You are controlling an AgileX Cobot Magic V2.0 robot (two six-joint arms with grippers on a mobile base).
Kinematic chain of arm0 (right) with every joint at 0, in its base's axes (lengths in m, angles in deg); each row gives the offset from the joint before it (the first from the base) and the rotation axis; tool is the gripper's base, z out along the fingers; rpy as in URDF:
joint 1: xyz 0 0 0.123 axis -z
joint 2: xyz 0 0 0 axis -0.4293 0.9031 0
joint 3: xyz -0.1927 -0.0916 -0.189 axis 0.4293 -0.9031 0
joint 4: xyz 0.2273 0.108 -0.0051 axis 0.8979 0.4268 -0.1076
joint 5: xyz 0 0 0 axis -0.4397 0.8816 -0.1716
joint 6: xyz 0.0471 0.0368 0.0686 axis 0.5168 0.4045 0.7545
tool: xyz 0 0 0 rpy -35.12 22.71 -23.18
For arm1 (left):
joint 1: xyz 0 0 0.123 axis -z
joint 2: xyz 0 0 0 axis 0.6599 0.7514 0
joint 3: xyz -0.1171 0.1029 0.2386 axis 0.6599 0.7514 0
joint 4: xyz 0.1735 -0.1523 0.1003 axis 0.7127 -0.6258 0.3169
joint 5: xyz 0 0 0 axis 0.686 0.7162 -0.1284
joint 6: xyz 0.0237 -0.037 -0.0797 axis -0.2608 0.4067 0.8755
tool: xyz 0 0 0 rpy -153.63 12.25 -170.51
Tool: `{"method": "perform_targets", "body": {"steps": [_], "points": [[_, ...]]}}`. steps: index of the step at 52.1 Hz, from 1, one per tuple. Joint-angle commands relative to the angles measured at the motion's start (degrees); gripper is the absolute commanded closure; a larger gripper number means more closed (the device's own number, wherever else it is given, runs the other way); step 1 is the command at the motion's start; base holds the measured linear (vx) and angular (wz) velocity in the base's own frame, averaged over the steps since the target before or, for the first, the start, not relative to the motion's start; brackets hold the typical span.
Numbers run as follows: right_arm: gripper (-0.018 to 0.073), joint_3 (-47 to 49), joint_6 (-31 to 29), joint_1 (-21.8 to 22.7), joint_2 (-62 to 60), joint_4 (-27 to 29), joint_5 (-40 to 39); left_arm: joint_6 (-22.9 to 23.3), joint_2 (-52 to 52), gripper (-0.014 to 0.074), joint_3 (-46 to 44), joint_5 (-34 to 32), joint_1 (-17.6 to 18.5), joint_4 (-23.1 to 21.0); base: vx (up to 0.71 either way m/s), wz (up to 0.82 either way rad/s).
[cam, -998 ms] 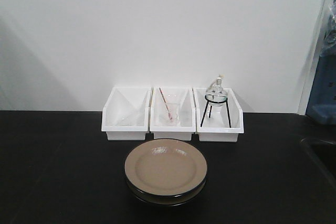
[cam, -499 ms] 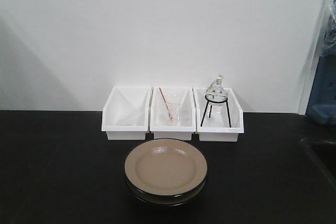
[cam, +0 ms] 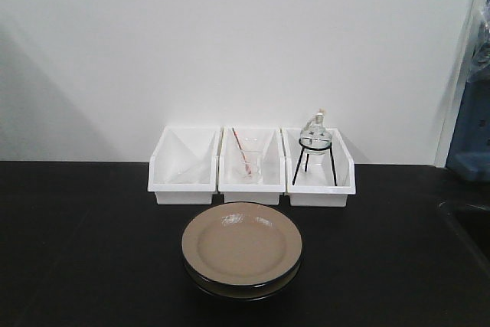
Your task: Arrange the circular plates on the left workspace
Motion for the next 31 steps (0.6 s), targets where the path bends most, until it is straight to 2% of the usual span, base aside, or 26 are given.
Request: {"method": "perform_targets", "body": {"steps": [1, 2, 4, 6, 8, 11, 17, 23, 31], "points": [[0.0563, 1.79, 17.44, -0.02, -0.61, -20.45, 5.39, 0.55, -0.91, 0.0603, 1.16, -4.65, -0.21, -0.08, 0.00, 0.00], [0.0563, 1.79, 22.34, -0.02, -1.14, -26.60, 7.43, 0.55, -0.91, 0.0603, 1.16, -4.65, -0.21, -0.08, 0.00, 0.00], [0.0563, 1.49, 31.55, -0.02, -2.56, -34.84, 9.49, 0.55, -0.91, 0.0603, 1.16, -4.65, -0.21, -0.08, 0.00, 0.00], [0.0563, 0.51, 39.50, -0.02, -4.73, -40.50, 9.85, 0.55, -0.91, 0.0603, 1.16, -4.65, -0.21, -0.08, 0.00, 0.00], [0.0563, -1.14, 44.68, -0.02, -7.15, -45.03, 9.15, 0.55, -0.91, 0.0603, 1.16, -4.65, -0.21, -0.08, 0.00, 0.00], [0.0563, -5.42, 49.63, -0.02, -11.66, -49.65, 7.05, 0.55, -0.91, 0.0603, 1.16, -4.65, -0.21, -0.08, 0.00, 0.00], [0.0563, -14.19, 50.74, -0.02, -21.44, -49.34, 2.97, 0.55, -0.91, 0.0603, 1.16, -4.65, -0.21, -0.08, 0.00, 0.00], [0.0563, -22.38, 48.62, -0.02, -30.01, -45.65, 2.58, 0.55, -0.91, 0.0603, 1.16, -4.65, -0.21, -0.08, 0.00, 0.00], [0.0563, -28.14, 48.00, -0.02, -38.09, -42.64, 1.48, 0.55, -0.91, 0.0603, 1.16, -4.65, -0.21, -0.08, 0.00, 0.00]]}}
